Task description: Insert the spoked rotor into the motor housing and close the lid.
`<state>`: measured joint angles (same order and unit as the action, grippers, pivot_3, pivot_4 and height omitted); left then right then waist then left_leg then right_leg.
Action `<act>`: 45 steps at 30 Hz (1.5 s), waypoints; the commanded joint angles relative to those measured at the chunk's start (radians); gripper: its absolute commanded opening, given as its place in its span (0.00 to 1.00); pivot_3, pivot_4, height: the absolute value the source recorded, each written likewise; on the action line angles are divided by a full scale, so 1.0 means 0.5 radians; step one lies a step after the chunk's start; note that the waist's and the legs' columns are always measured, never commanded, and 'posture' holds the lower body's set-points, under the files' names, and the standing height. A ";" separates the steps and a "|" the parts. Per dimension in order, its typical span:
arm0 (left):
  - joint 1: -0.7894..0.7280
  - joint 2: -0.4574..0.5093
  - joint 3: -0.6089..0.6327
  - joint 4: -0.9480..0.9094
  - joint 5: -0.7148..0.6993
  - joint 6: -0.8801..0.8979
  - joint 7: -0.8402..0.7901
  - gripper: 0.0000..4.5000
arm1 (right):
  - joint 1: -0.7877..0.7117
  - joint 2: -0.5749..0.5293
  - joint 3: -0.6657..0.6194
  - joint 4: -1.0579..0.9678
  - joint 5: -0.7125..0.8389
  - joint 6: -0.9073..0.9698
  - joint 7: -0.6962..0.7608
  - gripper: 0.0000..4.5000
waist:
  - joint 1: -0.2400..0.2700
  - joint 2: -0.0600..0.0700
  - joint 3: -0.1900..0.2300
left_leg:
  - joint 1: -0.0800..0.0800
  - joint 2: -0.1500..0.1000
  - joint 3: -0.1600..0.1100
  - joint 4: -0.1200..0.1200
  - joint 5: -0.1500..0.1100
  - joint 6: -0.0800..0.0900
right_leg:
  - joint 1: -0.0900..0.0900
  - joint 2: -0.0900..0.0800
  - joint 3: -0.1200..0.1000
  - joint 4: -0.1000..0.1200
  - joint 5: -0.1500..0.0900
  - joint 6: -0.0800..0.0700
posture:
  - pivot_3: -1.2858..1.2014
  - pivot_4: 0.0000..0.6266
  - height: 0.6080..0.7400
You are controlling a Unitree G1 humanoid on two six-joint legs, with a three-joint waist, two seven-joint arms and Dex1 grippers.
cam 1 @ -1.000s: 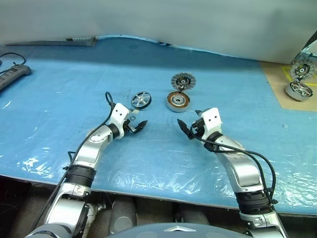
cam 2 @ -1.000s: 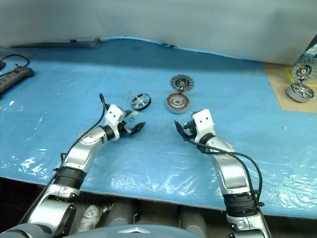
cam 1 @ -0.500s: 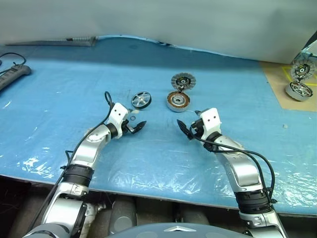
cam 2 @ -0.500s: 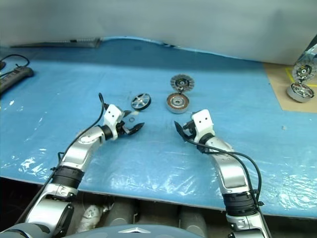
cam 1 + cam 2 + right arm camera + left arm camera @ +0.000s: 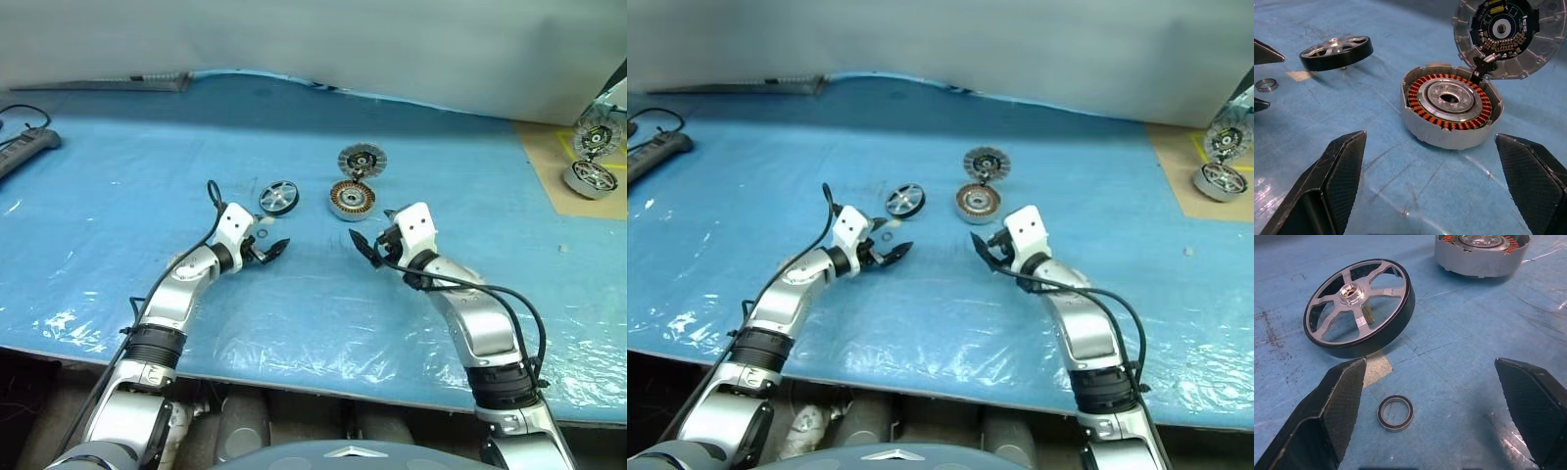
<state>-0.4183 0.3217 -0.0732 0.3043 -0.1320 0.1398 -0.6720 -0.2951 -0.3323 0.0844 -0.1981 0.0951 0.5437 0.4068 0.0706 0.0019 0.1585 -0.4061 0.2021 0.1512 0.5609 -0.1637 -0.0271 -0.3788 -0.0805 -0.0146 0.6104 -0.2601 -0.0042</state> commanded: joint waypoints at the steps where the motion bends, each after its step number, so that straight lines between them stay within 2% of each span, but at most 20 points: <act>1: 0.004 0.000 -0.010 -0.073 -0.001 -0.026 -0.016 1.00 | -0.207 -0.074 0.023 -0.099 0.075 0.296 0.112 0.99 | 0.000 0.000 0.000 | 0.000 0.000 0.000 0.000 0.000 0.000 | 0.000 0.000 0.000 0.000 0.000 0.000 | 0.52 0.24 1.00; 6: -0.007 -0.014 -0.021 -0.054 -0.003 -0.037 -0.029 1.00 | -0.598 -0.201 0.188 0.186 0.012 0.550 0.255 0.99 | -0.001 0.001 0.000 | 0.002 0.000 0.000 0.002 0.000 0.000 | 0.001 0.001 0.001 0.003 0.000 0.000 | 0.52 0.24 1.00; 14: 0.016 -0.016 -0.022 -0.070 0.000 -0.050 -0.025 1.00 | -1.061 -0.164 0.450 0.811 -0.120 0.443 0.432 0.99 | 0.001 0.001 0.001 | -0.001 -0.002 0.001 0.006 0.000 -0.001 | -0.003 0.003 0.002 0.008 0.000 -0.001 | 0.52 0.24 1.00; 28: 0.067 -0.004 -0.017 -0.143 0.002 -0.031 0.004 1.00 | -1.223 -0.026 0.556 1.482 -0.330 0.109 0.555 0.99 | 0.000 0.001 0.001 | -0.008 0.005 0.001 0.021 0.000 0.000 | -0.013 0.003 0.003 0.027 -0.002 -0.005 | 0.52 0.24 1.00; 31: 0.068 -0.006 -0.018 -0.146 0.002 -0.029 0.008 1.00 | -1.253 -0.012 0.572 1.558 -0.368 0.106 0.595 0.86 | 0.000 0.001 0.001 | -0.008 0.006 0.001 0.022 0.000 0.000 | -0.012 0.003 0.004 0.027 -0.004 -0.009 | 0.52 0.24 1.00; 37: 0.071 -0.017 -0.020 -0.149 0.000 -0.030 0.019 1.00 | -1.232 0.022 0.612 1.515 -0.415 0.182 0.702 0.41 | 0.000 0.000 0.000 | -0.008 0.005 0.001 0.022 0.000 0.000 | -0.012 0.005 0.004 0.026 -0.002 -0.006 | 0.52 0.24 1.00; 41: 0.078 -0.019 -0.017 -0.157 -0.001 -0.031 0.027 1.00 | -1.131 0.047 0.602 1.282 -0.381 0.370 0.747 0.40 | -0.003 0.000 0.000 | -0.006 0.007 0.001 0.021 0.000 -0.001 | -0.012 0.009 0.003 0.027 -0.003 -0.008 | 0.52 0.24 1.00; 45: 0.095 -0.009 -0.009 -0.169 -0.005 -0.029 0.026 1.00 | -0.893 0.033 0.631 0.707 -0.296 0.738 0.800 0.40 | 0.001 -0.002 -0.001 | -0.002 0.007 0.001 0.019 0.000 -0.001 | -0.008 0.010 0.004 0.026 -0.003 -0.009 | 0.52 0.24 1.00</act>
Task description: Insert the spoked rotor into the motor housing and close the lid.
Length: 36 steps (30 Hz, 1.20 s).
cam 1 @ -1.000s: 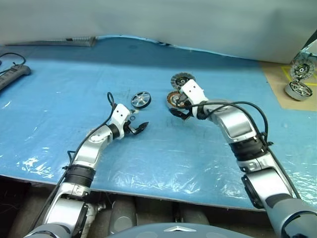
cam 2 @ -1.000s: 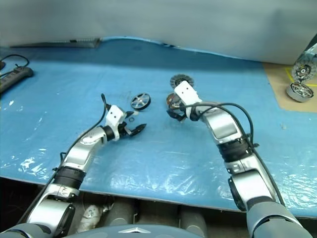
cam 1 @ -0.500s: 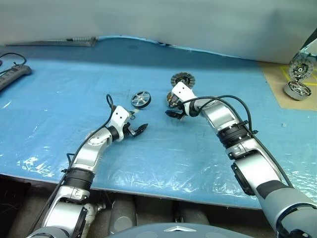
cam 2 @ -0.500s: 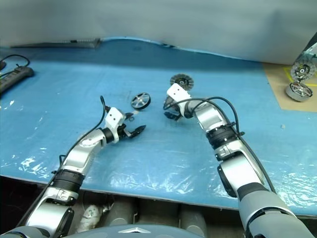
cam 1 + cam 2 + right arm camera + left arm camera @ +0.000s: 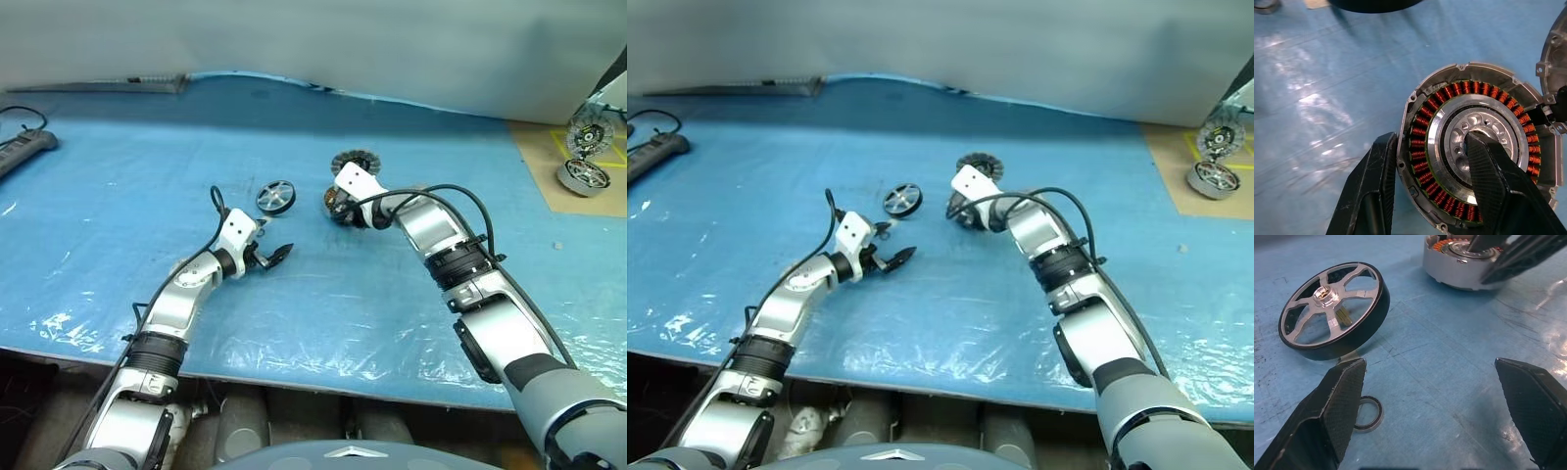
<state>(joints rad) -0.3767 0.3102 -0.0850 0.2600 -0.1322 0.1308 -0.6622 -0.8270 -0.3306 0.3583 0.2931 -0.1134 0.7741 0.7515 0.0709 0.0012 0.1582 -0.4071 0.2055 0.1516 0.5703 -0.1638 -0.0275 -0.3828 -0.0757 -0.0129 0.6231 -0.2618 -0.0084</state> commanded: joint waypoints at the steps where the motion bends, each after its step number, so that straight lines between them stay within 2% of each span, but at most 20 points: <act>1: 0.014 0.017 0.016 -0.083 -0.005 -0.010 0.004 1.00 | 0.219 0.025 0.082 -0.406 0.137 0.365 0.111 0.40 | 0.000 0.000 0.000 | 0.002 0.000 0.000 -0.001 0.000 0.000 | 0.001 0.000 0.001 -0.001 0.000 0.000 | 0.52 0.24 1.00; 9: 0.010 0.029 0.010 -0.079 -0.006 -0.005 -0.014 1.00 | 0.449 0.015 0.062 -1.119 0.319 0.927 0.030 0.40 | 0.002 0.000 0.000 | 0.007 0.001 -0.001 -0.004 0.000 -0.001 | 0.002 -0.001 0.005 0.000 0.000 0.001 | 0.52 0.24 1.00; 21: -0.012 0.032 0.004 -0.041 0.003 -0.034 -0.040 1.00 | 0.478 0.114 -0.026 -1.336 0.511 1.142 -0.163 0.40 | -0.001 0.000 0.000 | 0.008 -0.001 -0.002 -0.012 0.000 -0.003 | -0.004 0.000 0.010 -0.003 0.000 0.001 | 0.52 0.24 1.00; 28: -0.019 0.037 0.006 -0.027 0.004 -0.045 -0.048 1.00 | 0.348 0.127 -0.183 -1.483 0.659 1.355 -0.243 0.91 | 0.003 0.001 0.001 | 0.005 -0.002 -0.002 -0.013 0.000 -0.003 | -0.007 0.000 0.011 -0.003 0.001 0.002 | 0.52 0.24 1.00; 33: -0.008 0.040 0.001 -0.034 0.002 -0.049 -0.065 1.00 | 0.289 0.100 -0.338 -1.636 0.811 1.553 -0.256 0.91 | 0.012 0.001 0.001 | 0.006 -0.002 -0.002 -0.013 0.000 -0.003 | -0.007 0.000 0.011 -0.002 0.001 0.002 | 0.52 0.24 1.00; 36: 0.003 0.047 0.004 -0.042 -0.001 -0.049 -0.078 1.00 | 0.353 0.036 -0.475 -1.768 0.921 1.581 -0.212 0.91 | 0.018 0.001 0.001 | 0.005 -0.003 -0.003 -0.013 0.000 -0.003 | -0.007 -0.001 0.011 -0.004 0.001 0.003 | 0.52 0.24 1.00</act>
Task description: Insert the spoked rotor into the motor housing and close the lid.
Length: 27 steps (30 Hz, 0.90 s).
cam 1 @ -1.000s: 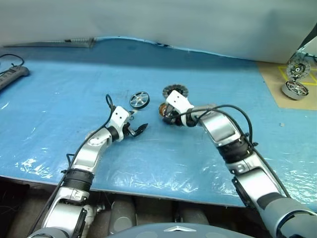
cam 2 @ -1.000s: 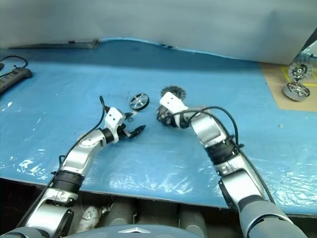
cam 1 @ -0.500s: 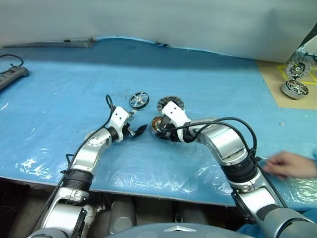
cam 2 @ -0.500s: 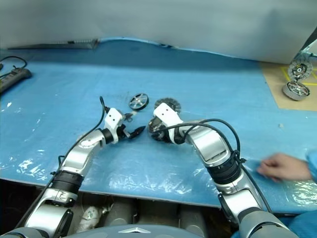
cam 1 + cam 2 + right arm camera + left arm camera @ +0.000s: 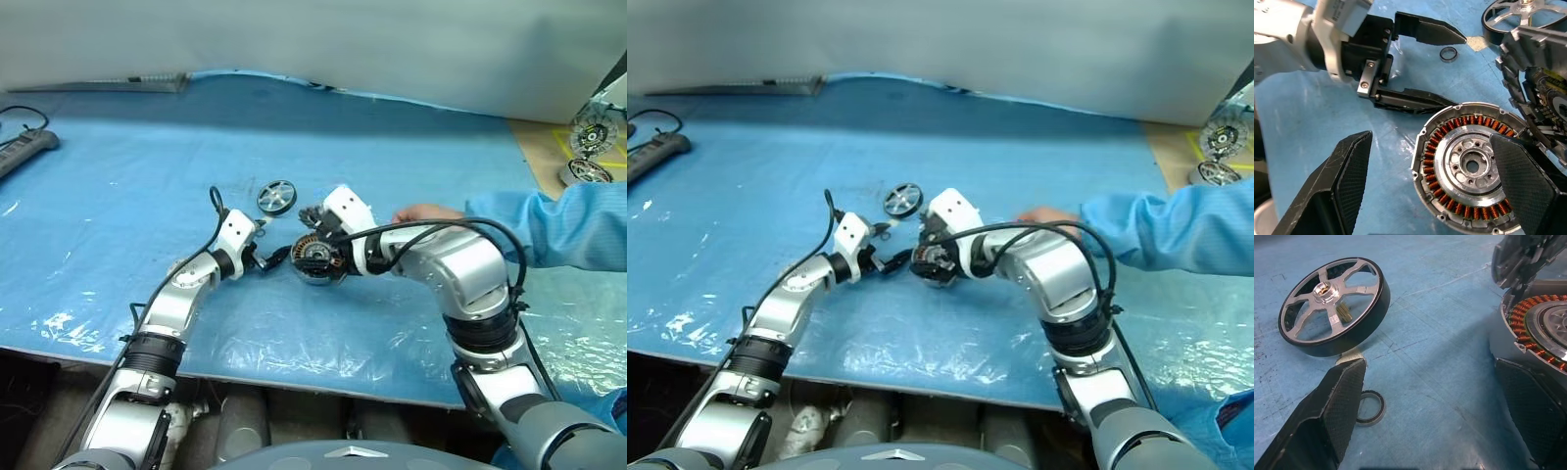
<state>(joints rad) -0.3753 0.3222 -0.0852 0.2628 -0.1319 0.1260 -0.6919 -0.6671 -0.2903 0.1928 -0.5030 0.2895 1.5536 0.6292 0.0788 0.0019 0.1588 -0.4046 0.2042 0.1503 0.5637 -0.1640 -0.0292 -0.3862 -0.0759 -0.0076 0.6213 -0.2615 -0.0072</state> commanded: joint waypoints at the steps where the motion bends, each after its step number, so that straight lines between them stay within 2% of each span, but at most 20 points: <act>1: 0.002 0.025 0.006 -0.049 -0.002 -0.039 -0.022 1.00 | 0.075 -0.075 -0.183 -0.204 0.145 -0.005 0.042 0.91 | 0.008 0.000 0.000 | 0.000 0.000 0.000 0.000 0.000 0.000 | 0.000 0.000 0.000 -0.001 0.000 0.000 | 0.52 0.24 1.00; 9: 0.004 0.042 0.005 -0.054 -0.009 -0.034 -0.037 1.00 | 0.789 -0.442 -0.337 -0.365 0.168 -0.909 0.155 0.91 | 0.045 0.000 0.000 | 0.000 0.002 0.001 -0.002 -0.001 -0.001 | 0.001 -0.001 0.000 -0.004 0.000 0.001 | 0.52 0.24 1.00; 12: -0.003 0.043 0.004 -0.047 -0.008 -0.033 -0.045 1.00 | 0.954 -0.502 -0.371 -0.318 0.164 -1.093 0.144 0.91 | 0.037 0.000 0.000 | 0.001 0.002 0.001 -0.001 -0.001 -0.001 | 0.001 -0.001 0.001 -0.004 0.000 0.002 | 0.52 0.24 1.00; 27: -0.004 0.039 -0.004 -0.056 -0.006 -0.019 -0.056 1.00 | 1.002 -0.537 -0.300 -0.210 0.186 -1.274 0.027 0.91 | 0.034 0.000 0.000 | 0.002 0.000 0.002 0.000 -0.001 0.000 | 0.001 0.000 0.004 -0.002 0.000 0.001 | 0.52 0.24 1.00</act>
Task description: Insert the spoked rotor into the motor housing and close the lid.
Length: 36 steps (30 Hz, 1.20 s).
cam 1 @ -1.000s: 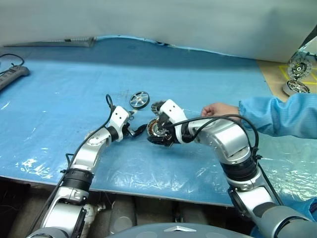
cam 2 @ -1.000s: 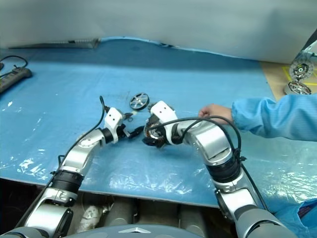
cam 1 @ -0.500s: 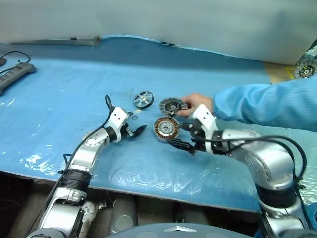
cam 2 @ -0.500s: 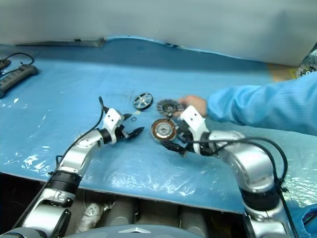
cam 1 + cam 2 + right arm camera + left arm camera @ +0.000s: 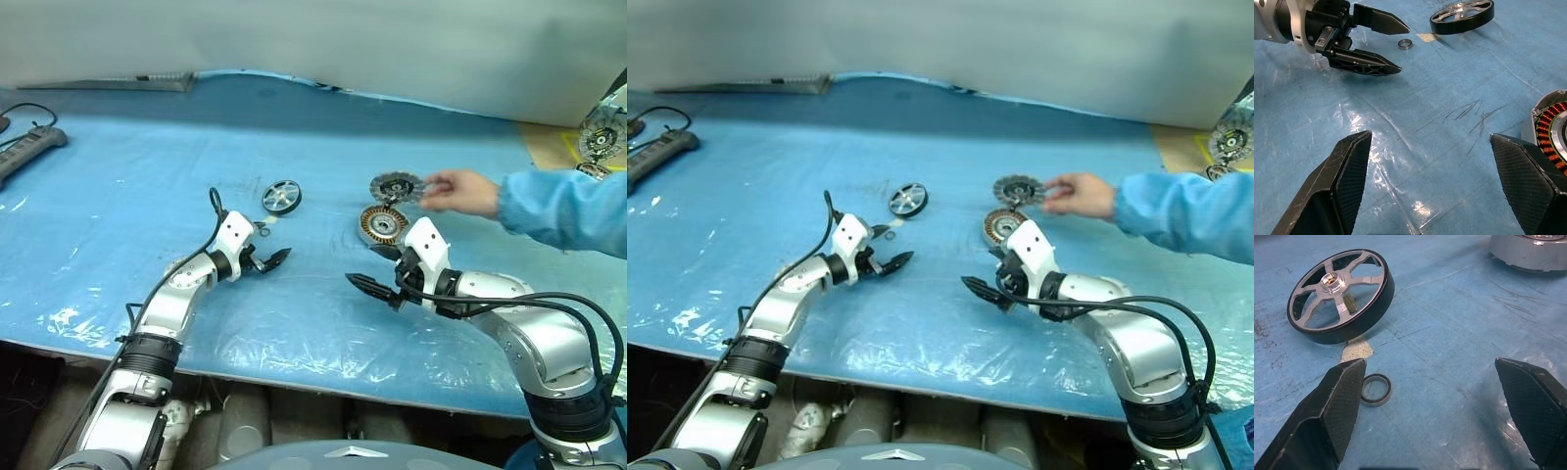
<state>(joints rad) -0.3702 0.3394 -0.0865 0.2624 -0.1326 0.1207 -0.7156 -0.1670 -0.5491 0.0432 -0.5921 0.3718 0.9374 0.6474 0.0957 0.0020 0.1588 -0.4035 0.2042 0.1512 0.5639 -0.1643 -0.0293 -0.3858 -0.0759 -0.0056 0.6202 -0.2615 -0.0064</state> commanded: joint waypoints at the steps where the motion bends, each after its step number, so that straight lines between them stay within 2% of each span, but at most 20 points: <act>1: -0.012 0.005 -0.002 -0.058 -0.005 -0.007 -0.008 1.00 | -0.001 -0.022 0.006 -0.033 0.022 -0.041 -0.012 0.91 | 0.000 0.000 0.000 | 0.000 0.000 0.000 0.000 0.000 0.000 | 0.000 0.000 0.000 0.000 0.000 0.000 | 0.52 0.24 1.00; 10: -0.019 -0.004 -0.015 -0.054 -0.001 -0.001 -0.007 1.00 | -0.402 -0.082 0.140 0.061 -0.037 0.229 -0.155 0.91 | -0.002 0.000 0.000 | 0.001 0.000 0.000 0.001 0.000 0.000 | 0.000 0.000 0.001 0.001 0.000 0.000 | 0.52 0.24 1.00; 15: -0.023 -0.024 -0.032 -0.050 -0.001 -0.002 -0.008 1.00 | -0.686 -0.101 0.292 0.364 -0.135 0.383 -0.229 0.91 | -0.002 0.000 0.000 | 0.000 -0.001 0.001 0.002 0.000 0.000 | 0.001 0.000 0.001 0.002 0.000 0.000 | 0.52 0.24 1.00; 18: -0.029 -0.035 -0.038 -0.050 0.000 -0.005 -0.007 1.00 | -0.804 -0.096 0.408 0.541 -0.208 0.322 -0.219 0.91 | -0.002 0.000 0.000 | 0.000 -0.003 0.002 0.002 0.000 0.000 | 0.000 0.000 0.000 0.004 0.000 0.000 | 0.52 0.24 1.00; 26: -0.013 -0.029 -0.033 -0.070 -0.003 -0.009 0.005 1.00 | -0.903 -0.107 0.494 0.877 -0.366 0.157 -0.195 0.91 | -0.001 0.000 0.000 | -0.001 -0.003 0.004 0.004 0.000 0.000 | 0.000 0.000 0.000 0.005 0.000 -0.001 | 0.52 0.24 1.00; 36: -0.010 -0.024 -0.029 -0.069 0.000 -0.014 0.014 1.00 | -0.861 -0.172 0.542 0.888 -0.413 0.167 -0.076 0.91 | 0.000 0.000 0.000 | -0.001 -0.003 0.005 0.005 0.000 0.000 | 0.000 0.000 0.000 0.006 0.000 -0.001 | 0.52 0.24 1.00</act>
<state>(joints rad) -0.3756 0.3206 -0.1100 0.2612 -0.1322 0.1279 -0.7116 -0.6036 -0.6187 0.3074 -0.1152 0.1730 1.0120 0.5928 0.0958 0.0021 0.1588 -0.4043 0.2030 0.1538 0.5662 -0.1642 -0.0293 -0.3857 -0.0758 -0.0057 0.6229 -0.2614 -0.0068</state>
